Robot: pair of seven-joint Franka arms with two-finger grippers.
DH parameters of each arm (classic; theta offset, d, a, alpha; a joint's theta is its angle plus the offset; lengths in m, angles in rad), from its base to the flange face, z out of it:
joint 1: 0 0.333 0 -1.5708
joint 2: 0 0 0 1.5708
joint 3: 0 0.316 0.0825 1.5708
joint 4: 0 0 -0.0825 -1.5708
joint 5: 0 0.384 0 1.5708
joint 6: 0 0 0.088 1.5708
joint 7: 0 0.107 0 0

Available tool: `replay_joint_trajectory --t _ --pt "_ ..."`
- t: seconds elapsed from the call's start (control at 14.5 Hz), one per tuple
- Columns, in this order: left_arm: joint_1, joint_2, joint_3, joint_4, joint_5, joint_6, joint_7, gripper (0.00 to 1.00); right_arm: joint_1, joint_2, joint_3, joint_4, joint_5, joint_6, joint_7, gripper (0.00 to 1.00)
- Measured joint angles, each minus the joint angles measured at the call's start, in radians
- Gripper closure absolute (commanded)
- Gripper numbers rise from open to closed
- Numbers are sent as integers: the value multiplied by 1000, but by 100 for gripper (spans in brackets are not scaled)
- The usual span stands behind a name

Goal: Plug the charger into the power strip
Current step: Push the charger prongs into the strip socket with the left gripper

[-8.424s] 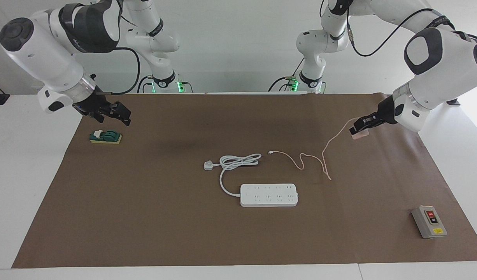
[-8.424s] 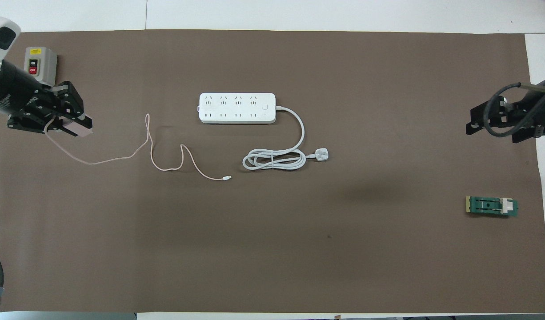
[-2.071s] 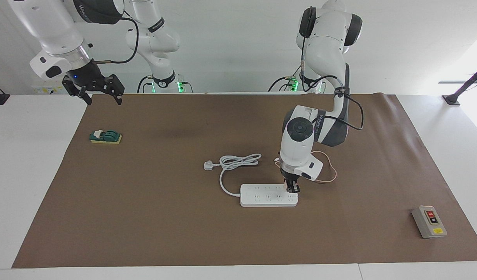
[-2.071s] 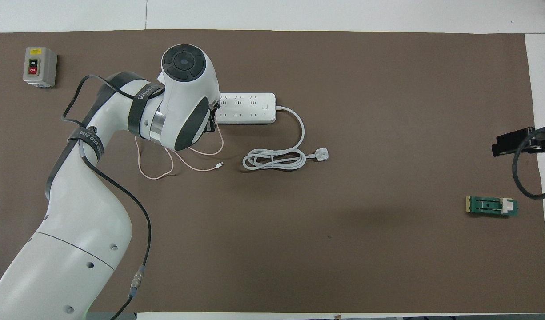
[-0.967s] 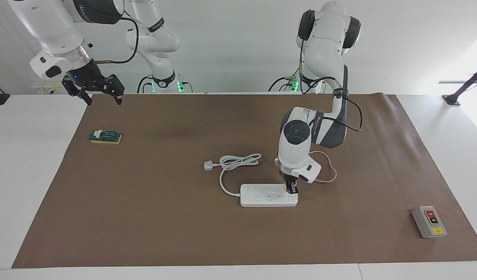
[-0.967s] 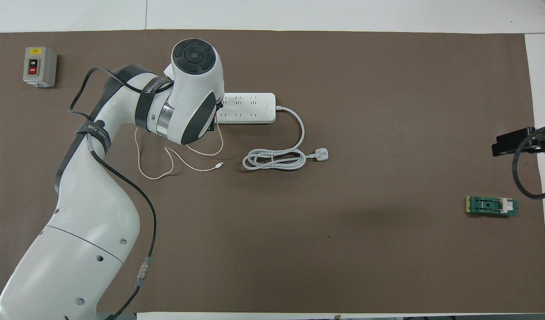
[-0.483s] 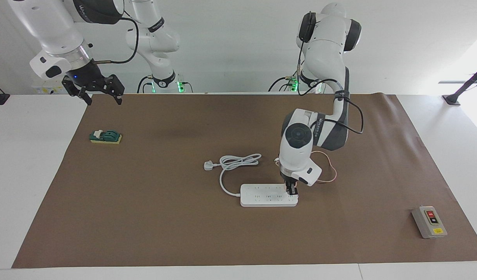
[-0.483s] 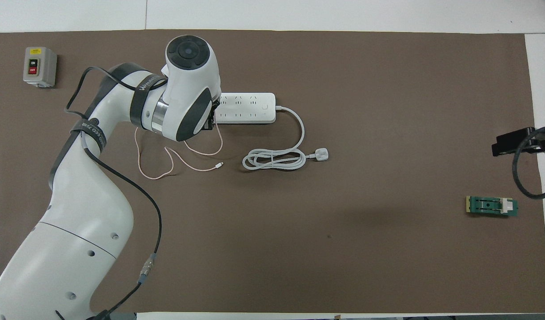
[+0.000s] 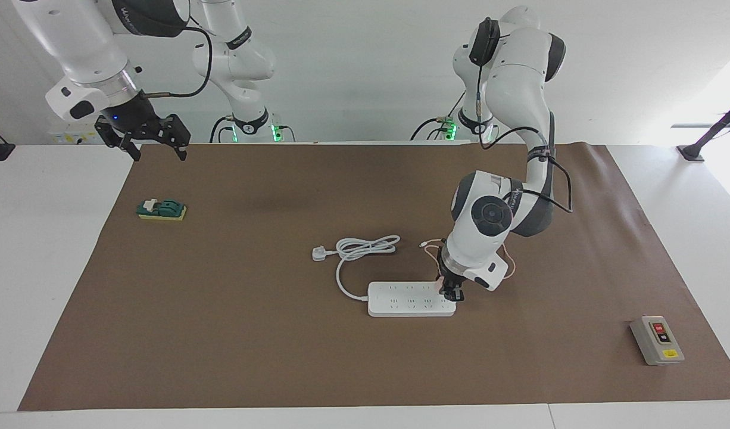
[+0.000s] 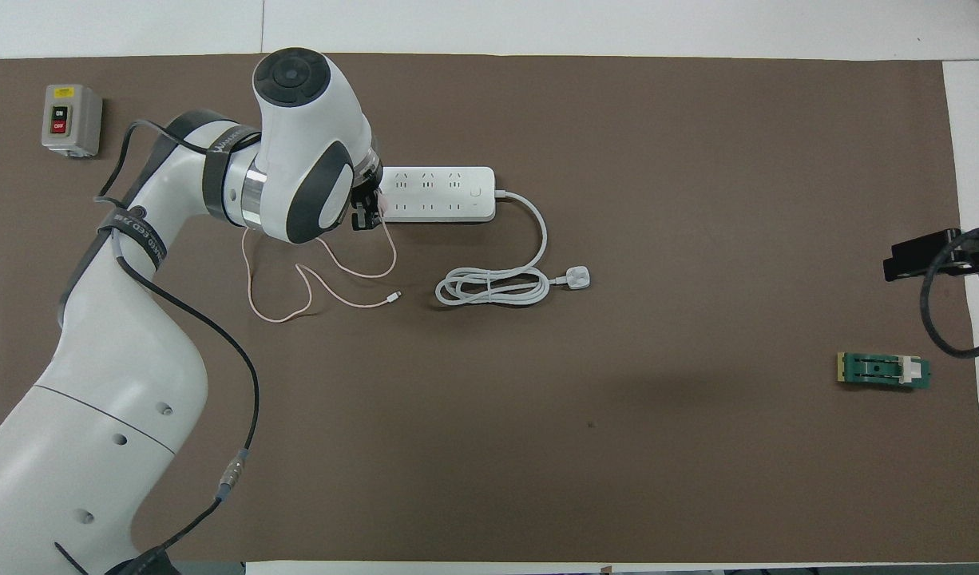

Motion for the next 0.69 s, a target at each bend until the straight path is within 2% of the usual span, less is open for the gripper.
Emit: replay_joint_trajectory --t 0.14,0.28,0.69 --pt "-48 1 11 1 111 -13 -31 100 0 0 0 0 0 0 0 0" --pt "-78 2 26 2 156 -21 -71 100 0 0 0 0 0 0 0 0" --pt "30 10 -16 20 -43 -15 -42 100 0 0 0 0 0 0 0 0"
